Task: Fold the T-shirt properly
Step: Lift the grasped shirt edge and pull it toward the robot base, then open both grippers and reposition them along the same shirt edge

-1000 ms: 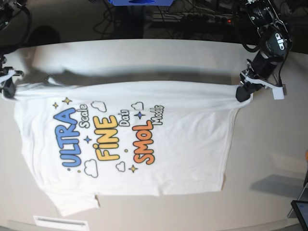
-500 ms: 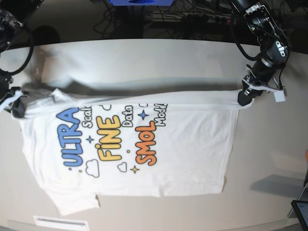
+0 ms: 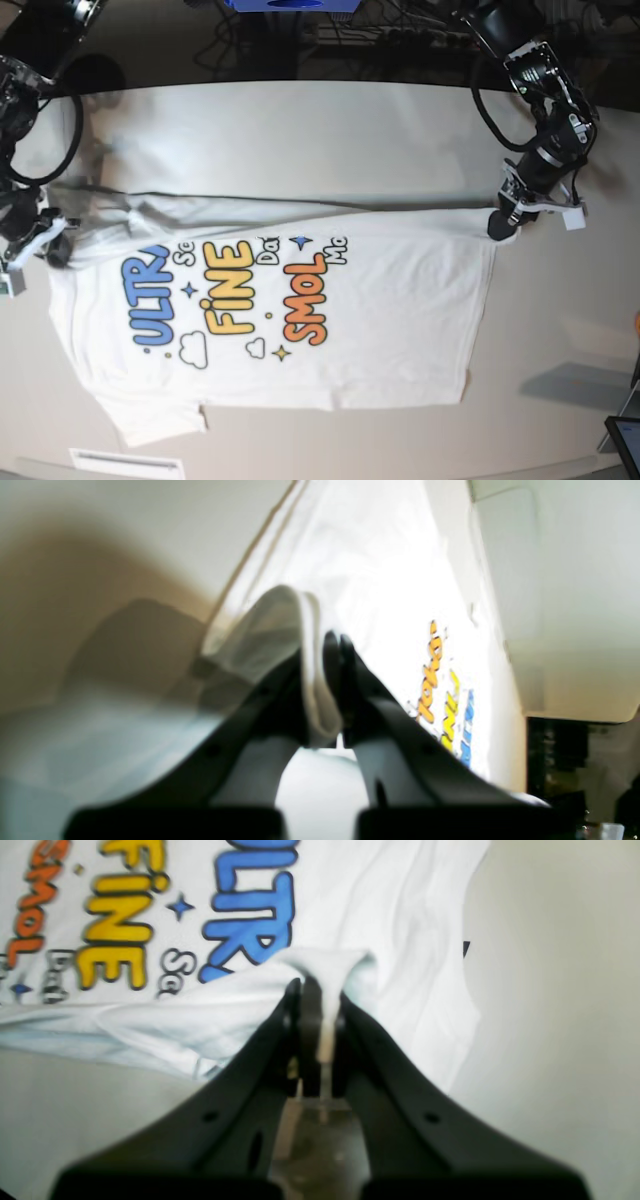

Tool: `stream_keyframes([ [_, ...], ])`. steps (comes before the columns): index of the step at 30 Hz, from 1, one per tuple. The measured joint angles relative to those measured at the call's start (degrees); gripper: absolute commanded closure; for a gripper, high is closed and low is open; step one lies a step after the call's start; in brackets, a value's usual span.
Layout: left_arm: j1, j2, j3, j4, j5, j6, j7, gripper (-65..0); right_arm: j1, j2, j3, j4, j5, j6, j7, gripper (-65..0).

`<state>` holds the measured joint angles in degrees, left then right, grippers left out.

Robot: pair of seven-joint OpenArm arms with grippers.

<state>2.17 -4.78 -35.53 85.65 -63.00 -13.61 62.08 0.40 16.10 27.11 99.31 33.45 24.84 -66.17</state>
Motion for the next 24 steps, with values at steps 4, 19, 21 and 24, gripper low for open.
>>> stream_keyframes([
  [4,-1.14,0.92,-0.11,-0.28,-0.02,0.07,-0.13,0.0,0.44,-0.09,-2.29,-3.02,-1.55,0.07,2.84,-0.3],
  [19,-10.21,2.71,-0.13,-10.23,0.09,4.13,-0.31,0.0,6.82,1.11,-2.45,-9.09,-2.14,0.17,3.96,-0.3],
  [21,-11.21,2.67,-0.17,-12.17,0.13,4.22,-0.46,0.0,7.50,1.16,-2.45,-10.60,-2.16,0.17,4.02,-0.3],
  [24,-12.74,2.69,-0.22,-13.33,0.17,4.22,-0.50,0.0,7.48,1.53,-2.95,-12.04,-2.23,0.17,5.81,-0.3],
])
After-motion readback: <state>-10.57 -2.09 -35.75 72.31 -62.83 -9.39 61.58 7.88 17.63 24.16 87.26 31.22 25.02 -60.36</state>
